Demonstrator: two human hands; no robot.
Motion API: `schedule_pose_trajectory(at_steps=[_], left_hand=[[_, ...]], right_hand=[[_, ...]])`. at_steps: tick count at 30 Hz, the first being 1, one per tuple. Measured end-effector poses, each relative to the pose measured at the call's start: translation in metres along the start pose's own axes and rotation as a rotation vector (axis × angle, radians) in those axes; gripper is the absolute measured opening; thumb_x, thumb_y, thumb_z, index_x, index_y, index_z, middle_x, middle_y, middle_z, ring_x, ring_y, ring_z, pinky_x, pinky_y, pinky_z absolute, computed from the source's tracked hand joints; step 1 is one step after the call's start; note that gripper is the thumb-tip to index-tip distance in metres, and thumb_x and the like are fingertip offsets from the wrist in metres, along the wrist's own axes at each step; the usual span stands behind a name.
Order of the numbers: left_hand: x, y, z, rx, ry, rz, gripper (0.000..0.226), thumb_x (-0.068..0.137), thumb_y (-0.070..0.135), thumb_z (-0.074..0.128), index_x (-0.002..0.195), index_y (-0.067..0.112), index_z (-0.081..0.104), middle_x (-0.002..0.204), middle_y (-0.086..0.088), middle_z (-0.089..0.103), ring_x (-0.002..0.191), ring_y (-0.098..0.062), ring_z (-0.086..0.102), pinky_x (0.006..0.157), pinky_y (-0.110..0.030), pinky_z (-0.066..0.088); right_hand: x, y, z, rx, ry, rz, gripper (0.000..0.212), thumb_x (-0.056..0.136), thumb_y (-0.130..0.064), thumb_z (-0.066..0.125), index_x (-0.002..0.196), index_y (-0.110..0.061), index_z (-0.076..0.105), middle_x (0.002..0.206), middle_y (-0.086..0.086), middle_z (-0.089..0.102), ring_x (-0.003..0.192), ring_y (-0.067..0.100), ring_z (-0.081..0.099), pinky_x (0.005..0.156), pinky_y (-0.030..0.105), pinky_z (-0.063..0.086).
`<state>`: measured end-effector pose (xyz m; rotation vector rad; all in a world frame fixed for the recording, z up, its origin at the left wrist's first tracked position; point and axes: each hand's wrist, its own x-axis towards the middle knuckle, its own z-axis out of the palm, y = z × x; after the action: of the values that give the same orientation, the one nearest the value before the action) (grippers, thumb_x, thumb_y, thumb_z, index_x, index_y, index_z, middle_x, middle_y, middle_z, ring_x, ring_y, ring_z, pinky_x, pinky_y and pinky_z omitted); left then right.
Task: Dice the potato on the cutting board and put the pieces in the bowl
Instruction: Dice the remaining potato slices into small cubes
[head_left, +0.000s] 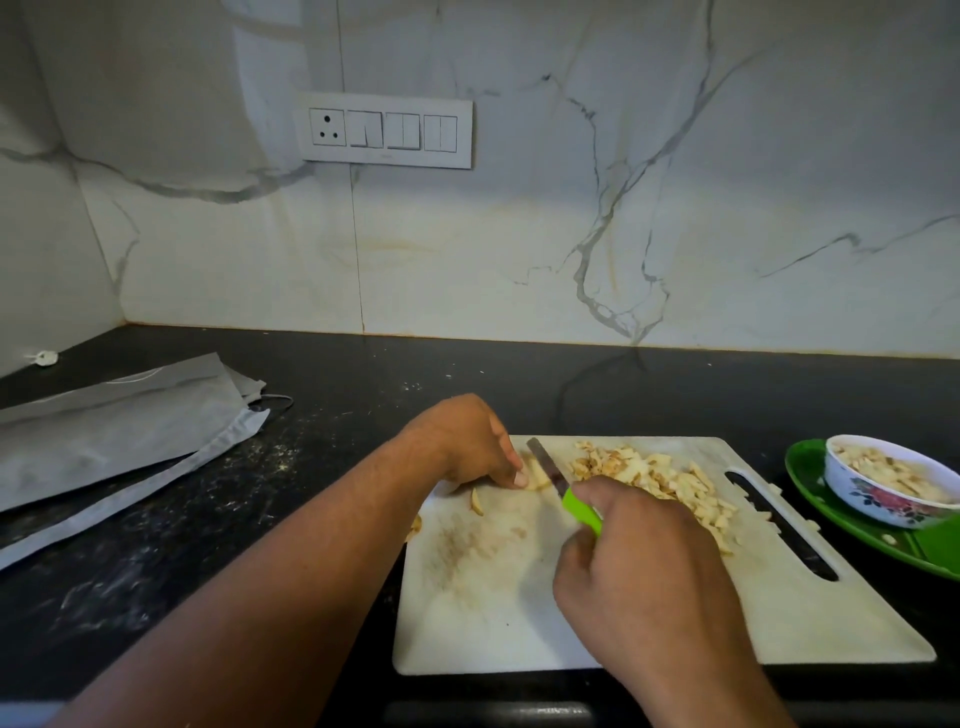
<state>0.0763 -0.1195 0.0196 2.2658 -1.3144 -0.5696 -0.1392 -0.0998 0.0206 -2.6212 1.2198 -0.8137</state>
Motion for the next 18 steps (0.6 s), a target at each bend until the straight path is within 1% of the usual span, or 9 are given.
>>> schedule_pose_trajectory(at_steps=[2, 5, 7, 9, 11, 13, 15, 16, 18], left_hand=[[0.0, 0.0, 0.0, 0.004, 0.002, 0.002, 0.013, 0.076, 0.031, 0.092, 0.073, 0.029, 0.08, 0.083, 0.009, 0.078, 0.087, -0.01, 0.072, 0.095, -0.04, 0.059], [0.0, 0.001, -0.002, 0.007, -0.007, 0.007, 0.013, 0.076, 0.032, 0.092, 0.074, 0.03, 0.08, 0.084, 0.009, 0.078, 0.088, -0.01, 0.072, 0.095, -0.039, 0.058], [0.001, 0.0, -0.002, 0.009, -0.014, 0.007, 0.012, 0.076, 0.032, 0.092, 0.074, 0.031, 0.08, 0.086, 0.009, 0.078, 0.089, -0.011, 0.071, 0.097, -0.039, 0.057], [0.002, 0.001, -0.001, 0.011, -0.018, 0.013, 0.012, 0.076, 0.032, 0.091, 0.074, 0.032, 0.08, 0.087, 0.011, 0.078, 0.09, -0.01, 0.07, 0.098, -0.039, 0.056], [0.004, 0.0, -0.002, 0.014, -0.019, 0.021, 0.012, 0.077, 0.032, 0.091, 0.073, 0.032, 0.079, 0.087, 0.012, 0.077, 0.09, -0.009, 0.07, 0.099, -0.038, 0.056], [0.004, -0.001, -0.001, 0.009, -0.029, 0.028, 0.013, 0.078, 0.031, 0.09, 0.073, 0.032, 0.079, 0.087, 0.012, 0.077, 0.091, -0.008, 0.069, 0.099, -0.037, 0.055], [0.003, -0.003, -0.001, -0.005, -0.032, 0.05, 0.012, 0.079, 0.03, 0.09, 0.074, 0.031, 0.079, 0.087, 0.013, 0.077, 0.091, -0.008, 0.07, 0.098, -0.036, 0.055], [0.002, -0.005, -0.002, -0.011, -0.035, 0.07, 0.01, 0.08, 0.029, 0.089, 0.076, 0.03, 0.08, 0.086, 0.013, 0.078, 0.091, -0.007, 0.07, 0.098, -0.035, 0.056], [0.0, -0.009, -0.005, -0.022, -0.046, 0.124, 0.003, 0.084, 0.029, 0.086, 0.083, 0.028, 0.083, 0.086, 0.014, 0.079, 0.09, -0.005, 0.072, 0.096, -0.033, 0.057]], right_hand=[[0.004, -0.004, 0.008, 0.001, -0.009, 0.013, 0.038, 0.088, -0.032, 0.051, 0.126, -0.035, 0.059, 0.094, -0.015, 0.066, 0.077, 0.007, 0.057, 0.067, 0.018, 0.048], [-0.001, -0.003, 0.013, 0.015, -0.034, 0.011, 0.037, 0.089, -0.032, 0.05, 0.125, -0.036, 0.057, 0.095, -0.014, 0.065, 0.075, 0.007, 0.053, 0.068, 0.017, 0.046], [-0.008, 0.0, 0.012, 0.021, -0.055, 0.004, 0.039, 0.09, -0.034, 0.049, 0.129, -0.039, 0.053, 0.099, -0.016, 0.065, 0.086, 0.007, 0.058, 0.074, 0.018, 0.047], [-0.018, 0.005, 0.006, 0.025, -0.09, 0.036, 0.042, 0.09, -0.039, 0.049, 0.131, -0.045, 0.049, 0.098, -0.016, 0.061, 0.1, 0.007, 0.06, 0.084, 0.019, 0.047], [-0.028, 0.008, -0.003, 0.02, -0.128, 0.07, 0.044, 0.088, -0.045, 0.05, 0.131, -0.051, 0.044, 0.098, -0.016, 0.057, 0.107, 0.006, 0.058, 0.089, 0.017, 0.044], [-0.035, 0.014, -0.013, 0.003, -0.145, 0.099, 0.044, 0.085, -0.05, 0.051, 0.128, -0.056, 0.043, 0.106, -0.018, 0.059, 0.11, 0.004, 0.057, 0.092, 0.014, 0.042], [-0.039, 0.02, -0.022, 0.017, -0.137, 0.13, 0.04, 0.082, -0.053, 0.053, 0.121, -0.059, 0.046, 0.103, -0.021, 0.059, 0.105, 0.001, 0.057, 0.091, 0.012, 0.042], [-0.039, 0.025, -0.023, 0.062, -0.125, 0.133, 0.039, 0.079, -0.052, 0.054, 0.117, -0.058, 0.05, 0.096, -0.021, 0.061, 0.099, 0.0, 0.059, 0.089, 0.013, 0.045], [-0.037, 0.039, -0.018, 0.166, -0.081, 0.085, 0.038, 0.072, -0.047, 0.056, 0.109, -0.054, 0.059, 0.074, -0.021, 0.063, 0.077, 0.001, 0.061, 0.074, 0.018, 0.051]])
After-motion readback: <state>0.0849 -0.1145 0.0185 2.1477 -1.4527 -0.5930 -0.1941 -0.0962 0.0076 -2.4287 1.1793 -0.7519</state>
